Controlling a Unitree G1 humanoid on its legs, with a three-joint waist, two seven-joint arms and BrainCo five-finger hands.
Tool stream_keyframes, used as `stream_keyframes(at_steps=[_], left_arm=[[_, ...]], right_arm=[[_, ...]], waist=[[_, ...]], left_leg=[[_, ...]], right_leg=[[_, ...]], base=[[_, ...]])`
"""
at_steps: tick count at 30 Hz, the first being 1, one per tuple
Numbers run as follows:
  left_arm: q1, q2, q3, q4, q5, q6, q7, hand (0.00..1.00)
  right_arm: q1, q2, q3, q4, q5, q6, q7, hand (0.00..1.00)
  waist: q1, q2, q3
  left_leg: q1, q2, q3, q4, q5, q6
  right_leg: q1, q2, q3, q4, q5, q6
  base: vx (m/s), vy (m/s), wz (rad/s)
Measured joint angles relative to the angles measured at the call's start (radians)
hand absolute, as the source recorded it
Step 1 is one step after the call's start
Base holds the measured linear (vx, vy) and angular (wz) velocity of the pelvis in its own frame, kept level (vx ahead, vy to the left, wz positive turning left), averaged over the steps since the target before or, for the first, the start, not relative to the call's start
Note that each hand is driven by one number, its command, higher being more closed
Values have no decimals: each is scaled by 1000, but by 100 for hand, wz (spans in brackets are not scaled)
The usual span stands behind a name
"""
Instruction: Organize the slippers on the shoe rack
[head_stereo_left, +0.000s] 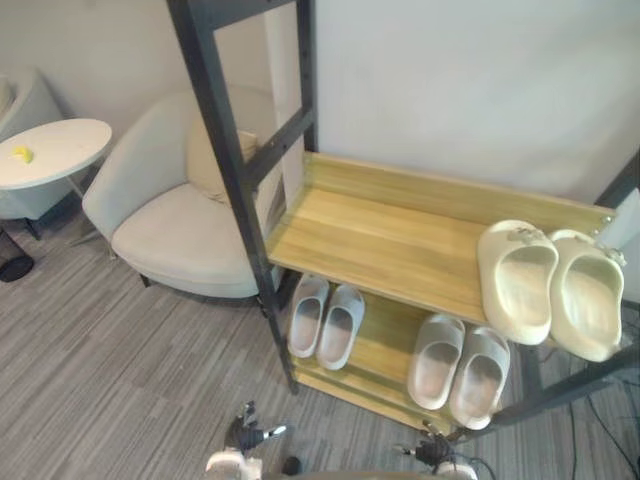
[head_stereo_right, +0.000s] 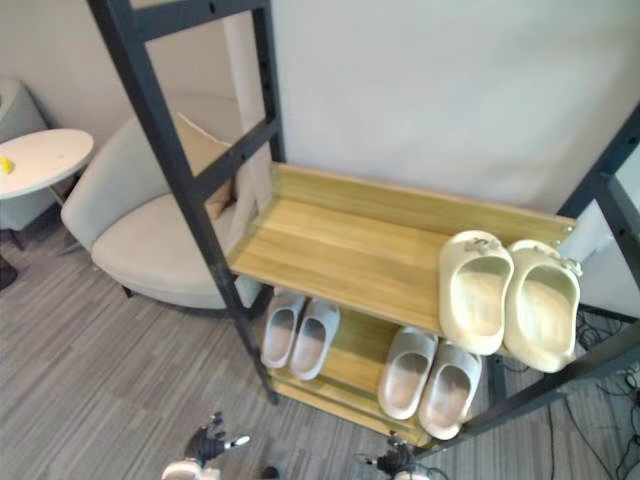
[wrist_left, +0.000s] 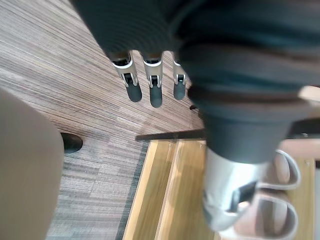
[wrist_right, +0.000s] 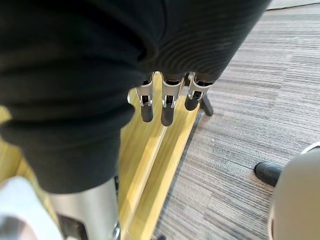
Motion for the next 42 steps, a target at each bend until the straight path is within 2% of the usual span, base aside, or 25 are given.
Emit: stream_keyframes(at_steps=[8, 14, 16, 18, 19, 20, 21, 23, 24, 27, 29, 30, 32, 34, 35, 36, 37, 38, 39, 40, 42], left_arm=[[-39, -9, 24, 73, 2, -1, 22, 0], [-51, -9, 26, 94, 2, -3, 26, 0], [-53, -9, 27, 89, 2, -4, 28, 0], [-62, -9, 33, 75, 1, -4, 35, 0], [-60, -8, 36, 57, 2, -4, 37, 0], [-62, -7, 47, 41, 1, -2, 41, 0], [-63, -7, 51, 34, 1, -2, 42, 0], [-73, -8, 64, 7, -1, -2, 43, 0], [-74, -9, 64, 3, -1, -2, 43, 0], [-80, -25, 64, -12, -2, -2, 44, 0], [-94, -38, 63, -7, -3, -3, 47, 0], [-100, -44, 63, -2, -3, -2, 49, 0], [-122, -86, 60, 0, -14, -3, 63, 0], [-124, -91, 45, -3, -43, -2, 64, 0], [-119, -91, 45, -10, -47, -2, 65, 0], [-126, -91, 46, -24, -52, -2, 64, 0], [-131, -91, 54, -27, -55, -2, 65, 0], [-147, -88, 62, -29, -59, 0, 65, 0], [-146, -92, 60, -34, -59, 0, 64, 0], [-137, -92, 53, -52, -58, 0, 64, 0], [-141, -91, 50, -53, -55, 0, 63, 0]], right_arm=[[-15, 29, -39, 37, 30, 4, -21, 0], [-47, 29, -38, 39, 39, 4, -20, 0], [-54, 29, -35, 38, 39, 4, -20, 0], [-65, 29, -29, 31, 39, 5, -20, 0], [-61, 28, -27, 21, 39, 6, -20, 0], [-43, 31, -26, 6, 39, 11, -18, 0], [-31, 35, -25, -9, 41, 11, -17, 0], [-8, 53, -9, -24, 48, 12, -17, 0], [-5, 55, -4, -24, 49, 12, -17, 0], [-33, 71, 4, -51, 61, 11, -17, 0], [-53, 79, 16, -51, 79, 12, -18, 0], [-57, 76, 18, -51, 79, 12, -19, 0], [-69, 65, 24, -52, 80, 16, -25, 0], [-89, 59, 45, -57, 89, 19, -32, 0], [-95, 59, 47, -67, 91, 19, -35, 0], [-100, 60, 47, -95, 94, 18, -38, 0], [-112, 60, 47, -96, 95, 16, -40, 0], [-131, 59, 45, -97, 95, 17, -50, 0], [-130, 58, 45, -97, 96, 17, -55, 0], [-121, 58, 46, -113, 95, 19, -57, 0], [-98, 58, 44, -147, 95, 19, -56, 0]], waist=[[-8, -1, 13], [-7, -4, 25], [-7, -6, 36], [-5, -5, 73], [-6, -8, 92], [-10, -17, 89], [-11, -22, 86], [-2, -65, 73], [1, -65, 72], [12, -50, 80], [43, -44, 78], [42, -35, 80], [35, 8, 80], [36, 19, 98], [36, 18, 100], [29, 10, 103], [29, -1, 115], [24, -11, 132], [21, -13, 135], [16, 2, 129], [-4, 25, 126]], left_leg=[[13, 18, 74, 0, -22, -8], [34, 12, 101, 1, -40, -5], [37, 6, 101, 8, -46, 0], [26, -2, 86, 61, -73, 12], [18, -15, 61, 99, -95, 18], [-21, -34, 12, 163, -120, 22], [-35, -45, -11, 183, -126, 23], [-97, -85, -101, 247, -135, 18], [-106, -87, -112, 256, -136, 15], [-151, -89, -182, 277, -129, -4], [-189, -98, -221, 242, -87, -28], [-196, -95, -233, 239, -78, -30], [-242, -73, -318, 202, -25, -56], [-262, -54, -373, 174, 24, -68], [-274, -51, -353, 162, 51, -42], [-287, -25, -245, 130, 39, 62], [-311, -20, -188, 160, 26, 64], [-380, 6, -31, 348, -31, 65], [-404, 26, 40, 466, -66, 81], [-406, 89, 165, 639, -150, 113], [-379, 149, 295, 677, -215, 123]], right_leg=[[-25, 19, 82, -2, 15, -7], [-25, 19, 117, 4, 14, -4], [-35, 7, 117, 55, -7, 3], [-87, -23, 108, 222, -50, 29], [-140, -43, 121, 376, -73, 39], [-213, -52, 198, 529, -91, 26], [-236, -46, 242, 560, -104, 17], [-236, -19, 412, 568, -137, 23], [-230, -13, 429, 560, -142, 28], [-190, 3, 437, 484, -175, 26], [-151, -17, 389, 350, -233, 2], [-151, -14, 378, 337, -232, 1], [-166, 13, 285, 321, -214, -18], [-168, 39, 204, 327, -210, -42], [-173, 41, 168, 330, -208, -50], [-183, 26, 104, 313, -192, -77], [-184, 21, 82, 307, -188, -82], [-184, -3, 29, 308, -183, -88], [-181, -10, -3, 317, -183, -88], [-174, -11, -60, 338, -184, -89], [-161, -18, -129, 369, -184, -88]], base=[[19, -5, -30], [36, 13, -19], [42, 28, -1], [-37, 25, 23], [-80, 18, 79], [-62, 9, 98], [18, -20, 136], [51, -129, 135], [0, -142, 99], [-73, -131, 62], [-117, -201, 41], [-120, -195, 79], [-105, -166, 114], [-121, -195, 113], [-117, -150, 119], [-108, -64, 96], [-157, -63, 118], [-167, -64, 97], [-154, -86, 123], [-90, -42, 93], [-61, 68, 120]])
